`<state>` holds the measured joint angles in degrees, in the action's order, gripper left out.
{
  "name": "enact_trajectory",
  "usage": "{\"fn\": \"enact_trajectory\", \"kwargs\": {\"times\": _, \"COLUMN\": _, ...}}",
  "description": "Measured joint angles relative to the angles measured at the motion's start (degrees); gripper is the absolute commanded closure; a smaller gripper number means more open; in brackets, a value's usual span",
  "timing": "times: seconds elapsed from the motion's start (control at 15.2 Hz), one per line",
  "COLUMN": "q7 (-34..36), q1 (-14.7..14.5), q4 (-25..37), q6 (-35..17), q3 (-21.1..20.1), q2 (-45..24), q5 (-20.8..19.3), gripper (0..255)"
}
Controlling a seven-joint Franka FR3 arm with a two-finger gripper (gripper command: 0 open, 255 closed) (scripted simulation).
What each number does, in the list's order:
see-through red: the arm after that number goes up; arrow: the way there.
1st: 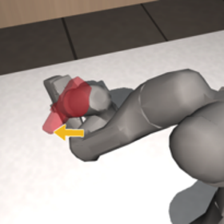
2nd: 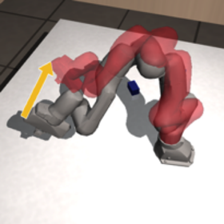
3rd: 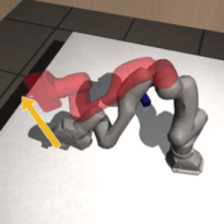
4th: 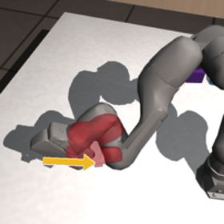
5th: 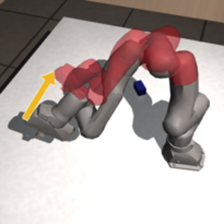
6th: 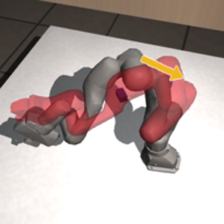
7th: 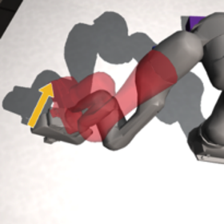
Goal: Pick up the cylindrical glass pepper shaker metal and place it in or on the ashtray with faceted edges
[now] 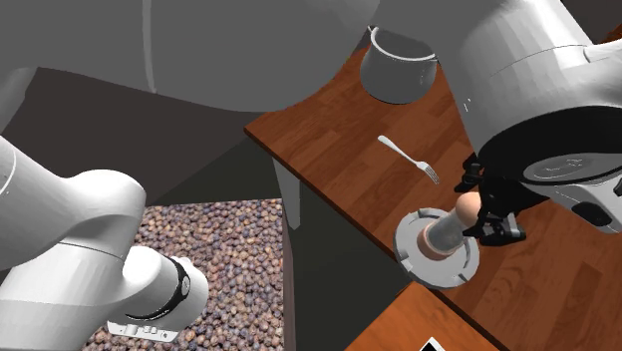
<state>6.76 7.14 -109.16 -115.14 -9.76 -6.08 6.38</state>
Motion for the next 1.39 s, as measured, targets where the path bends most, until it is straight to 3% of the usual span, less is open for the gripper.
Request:
{"fn": "enact_trajectory", "kwargs": {"times": 0.59, "q7": -0.2, "q1": -0.1, "q4": -1.6, "q6": -2.6, "q3": 0.0, "q2": -0.9, "q5": 0.0, "gripper": 255}}
{"fn": "enact_trajectory", "kwargs": {"times": 0.66, "q7": -0.2, "q1": -0.1, "q4": -1.6, "q6": -2.6, "q3": 0.0, "q2": -0.9, "q5": 0.0, "gripper": 0}}
{"fn": "enact_trajectory", "kwargs": {"times": 1.06, "q7": -0.2, "q1": -0.1, "q4": -1.6, "q6": -2.6, "q3": 0.0, "q2": -0.9, "q5": 0.0, "gripper": 0}}
{"fn": "enact_trajectory", "kwargs": {"times": 1.39, "q7": -0.2, "q1": 0.3, "q4": 2.7, "q6": 3.5, "q3": 0.2, "q2": 0.8, "q5": 0.0, "gripper": 0}}
